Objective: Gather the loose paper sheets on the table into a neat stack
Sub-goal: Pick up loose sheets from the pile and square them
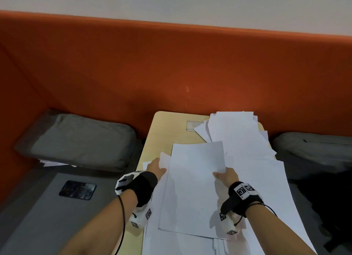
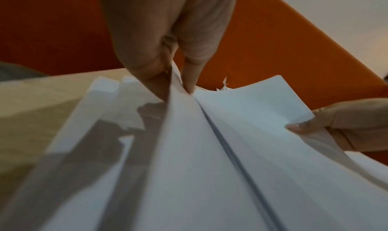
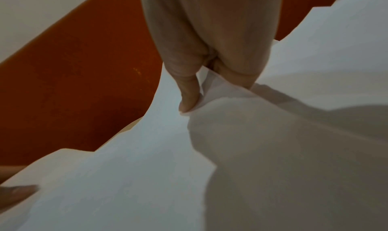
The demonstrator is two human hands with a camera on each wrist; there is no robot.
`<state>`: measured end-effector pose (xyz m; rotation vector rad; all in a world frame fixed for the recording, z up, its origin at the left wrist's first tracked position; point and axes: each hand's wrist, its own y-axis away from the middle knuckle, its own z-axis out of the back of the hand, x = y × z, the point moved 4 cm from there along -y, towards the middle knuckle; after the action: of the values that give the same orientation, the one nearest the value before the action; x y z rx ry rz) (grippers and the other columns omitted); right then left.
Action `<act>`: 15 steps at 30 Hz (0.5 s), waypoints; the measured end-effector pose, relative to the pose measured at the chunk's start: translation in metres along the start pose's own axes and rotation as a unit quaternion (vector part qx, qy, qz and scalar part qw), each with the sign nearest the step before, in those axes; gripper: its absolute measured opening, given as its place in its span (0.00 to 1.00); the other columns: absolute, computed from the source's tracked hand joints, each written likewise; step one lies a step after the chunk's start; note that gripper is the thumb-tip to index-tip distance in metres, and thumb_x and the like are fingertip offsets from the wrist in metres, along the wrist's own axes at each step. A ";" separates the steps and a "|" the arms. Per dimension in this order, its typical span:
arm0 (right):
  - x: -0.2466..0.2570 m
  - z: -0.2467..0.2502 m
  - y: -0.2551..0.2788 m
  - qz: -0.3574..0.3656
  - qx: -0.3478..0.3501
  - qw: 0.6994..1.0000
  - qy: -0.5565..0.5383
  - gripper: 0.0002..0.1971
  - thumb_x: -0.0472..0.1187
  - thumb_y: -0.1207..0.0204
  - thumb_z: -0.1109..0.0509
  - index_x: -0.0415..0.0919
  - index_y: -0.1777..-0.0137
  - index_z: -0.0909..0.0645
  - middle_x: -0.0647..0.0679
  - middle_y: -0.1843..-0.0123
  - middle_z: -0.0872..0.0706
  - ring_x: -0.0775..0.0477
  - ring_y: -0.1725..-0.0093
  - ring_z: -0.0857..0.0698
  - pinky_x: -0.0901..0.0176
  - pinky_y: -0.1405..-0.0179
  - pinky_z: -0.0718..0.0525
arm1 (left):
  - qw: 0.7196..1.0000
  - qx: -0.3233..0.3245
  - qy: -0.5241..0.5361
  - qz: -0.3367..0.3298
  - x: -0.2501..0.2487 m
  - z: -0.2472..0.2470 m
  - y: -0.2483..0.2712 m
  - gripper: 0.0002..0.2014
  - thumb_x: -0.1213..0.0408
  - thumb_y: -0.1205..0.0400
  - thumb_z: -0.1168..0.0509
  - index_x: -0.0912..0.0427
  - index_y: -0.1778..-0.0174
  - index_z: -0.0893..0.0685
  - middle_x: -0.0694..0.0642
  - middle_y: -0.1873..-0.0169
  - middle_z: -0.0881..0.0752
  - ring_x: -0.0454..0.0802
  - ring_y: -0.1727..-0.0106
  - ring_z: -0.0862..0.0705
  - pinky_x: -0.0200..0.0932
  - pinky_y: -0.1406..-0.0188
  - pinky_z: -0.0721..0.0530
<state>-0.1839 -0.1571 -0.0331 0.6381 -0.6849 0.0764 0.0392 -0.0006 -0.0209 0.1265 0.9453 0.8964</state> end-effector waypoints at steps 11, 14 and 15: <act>0.009 -0.004 -0.002 0.005 0.040 0.998 -0.048 0.19 0.35 0.25 0.28 0.27 0.37 0.22 0.35 0.41 0.17 0.39 0.44 0.19 0.56 0.46 0.24 | 0.978 -0.050 0.200 -0.015 0.010 0.013 -0.008 0.05 0.73 0.18 0.42 0.63 0.58 0.23 0.59 0.60 0.22 0.53 0.57 0.26 0.41 0.60 0.30; 0.008 -0.008 -0.001 0.011 0.025 0.998 -0.065 0.17 0.34 0.26 0.28 0.26 0.39 0.20 0.38 0.48 0.17 0.43 0.49 0.21 0.55 0.47 0.24 | 0.959 -0.060 0.275 -0.020 0.000 0.017 -0.006 0.10 0.64 0.14 0.45 0.62 0.59 0.23 0.58 0.62 0.25 0.51 0.58 0.29 0.42 0.60 0.28; 0.009 -0.011 0.000 0.017 0.023 0.997 -0.068 0.17 0.34 0.26 0.28 0.26 0.40 0.20 0.39 0.49 0.18 0.43 0.49 0.21 0.55 0.47 0.23 | 0.958 -0.050 0.283 -0.019 -0.003 0.016 -0.004 0.11 0.61 0.13 0.45 0.63 0.52 0.20 0.56 0.57 0.23 0.50 0.53 0.26 0.43 0.52 0.26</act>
<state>-0.1707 -0.1520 -0.0336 0.6797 -0.8269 0.0806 0.0527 -0.0009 -0.0111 -0.2500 1.4240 0.9618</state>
